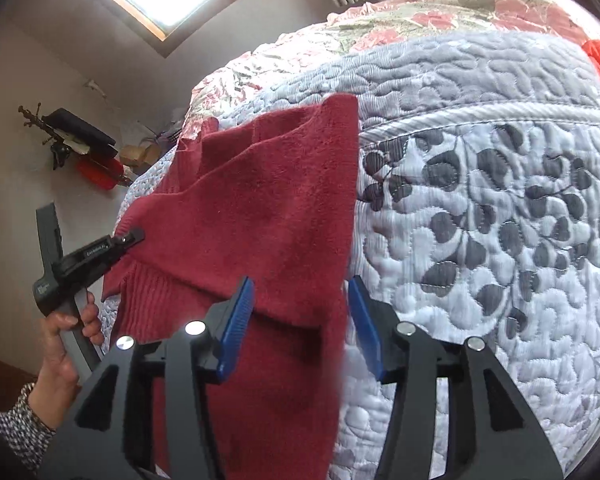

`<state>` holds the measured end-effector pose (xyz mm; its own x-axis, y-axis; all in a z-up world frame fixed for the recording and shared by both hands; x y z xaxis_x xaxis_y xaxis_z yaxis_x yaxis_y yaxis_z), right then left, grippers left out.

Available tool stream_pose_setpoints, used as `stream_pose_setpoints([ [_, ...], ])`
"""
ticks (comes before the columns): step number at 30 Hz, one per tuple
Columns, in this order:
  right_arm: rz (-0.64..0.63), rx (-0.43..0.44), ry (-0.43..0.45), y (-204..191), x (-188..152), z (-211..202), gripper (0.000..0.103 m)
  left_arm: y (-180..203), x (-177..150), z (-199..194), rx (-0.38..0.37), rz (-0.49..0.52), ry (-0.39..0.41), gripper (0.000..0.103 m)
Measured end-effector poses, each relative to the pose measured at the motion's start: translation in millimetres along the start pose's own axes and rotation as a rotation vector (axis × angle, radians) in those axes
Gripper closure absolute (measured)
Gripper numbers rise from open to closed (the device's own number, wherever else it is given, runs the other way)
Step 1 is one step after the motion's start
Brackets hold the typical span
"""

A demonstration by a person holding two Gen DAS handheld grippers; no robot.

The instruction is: Fold small clothes

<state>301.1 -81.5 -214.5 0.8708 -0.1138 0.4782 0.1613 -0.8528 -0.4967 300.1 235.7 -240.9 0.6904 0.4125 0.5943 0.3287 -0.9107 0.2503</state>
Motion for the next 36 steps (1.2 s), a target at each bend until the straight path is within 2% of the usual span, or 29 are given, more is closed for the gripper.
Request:
stream_pose_setpoints([
  [3,-0.014,-0.071,-0.056,-2,-2,29,0.051,-7,-15,5,0.011,-0.005,-0.024,0.083],
  [5,-0.019,-0.114,-0.107,2,-8,45,0.065,-16,-16,10,0.054,0.018,-0.031,0.074],
  [6,-0.025,-0.149,-0.126,6,-11,51,0.079,-22,-15,10,0.088,0.031,-0.03,0.067],
  [9,-0.015,-0.146,-0.119,10,-13,51,0.085,-47,-9,9,0.117,0.027,-0.026,0.056],
  [12,0.006,-0.144,-0.116,12,-13,45,0.085,-73,0,2,0.204,0.033,-0.011,0.056],
  [14,0.001,-0.153,-0.121,10,-11,43,0.085,-87,9,-8,0.229,0.022,0.022,0.056],
  [16,-0.04,-0.208,-0.121,6,-6,36,0.074,-97,15,-16,0.236,0.004,0.041,0.056],
  [19,-0.133,-0.27,-0.059,-16,5,23,0.073,-94,20,-20,0.199,0.008,0.041,0.055],
  [22,-0.129,-0.208,-0.055,-35,6,22,0.073,-80,18,-11,0.138,0.039,0.024,0.054],
  [24,-0.132,-0.192,-0.07,-43,4,31,0.073,-67,13,-3,0.133,0.072,0.006,0.054],
  [26,-0.135,-0.213,-0.095,-42,-1,42,0.073,-57,5,9,0.137,0.11,-0.014,0.054],
  [28,-0.097,-0.234,-0.126,-35,-6,57,0.079,-53,-7,25,0.168,0.146,-0.077,0.054],
  [29,-0.082,-0.236,-0.126,-30,-8,62,0.082,-56,-13,35,0.179,0.152,-0.114,0.054],
  [31,-0.053,-0.23,-0.123,-25,-8,68,0.083,-62,-19,47,0.173,0.133,-0.129,0.048],
  [35,-0.046,-0.253,-0.122,-35,-3,58,0.077,-68,-12,43,0.118,0.086,-0.156,0.048],
  [36,-0.049,-0.259,-0.114,-42,0,55,0.069,-71,-8,37,0.109,0.078,-0.155,0.048],
])
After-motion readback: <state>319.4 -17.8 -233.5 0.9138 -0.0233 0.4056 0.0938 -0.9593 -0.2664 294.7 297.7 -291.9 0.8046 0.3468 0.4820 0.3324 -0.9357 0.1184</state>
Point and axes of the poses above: each gripper's, at about its wrist camera, not at the fingertips, and z roughly the way its jaws point, y to its right, x to its top, the point moved 6 cm from there along z, roughly the way its jaws point, and after that the axes turned 10 degrees about y, right-handed, at the moved point
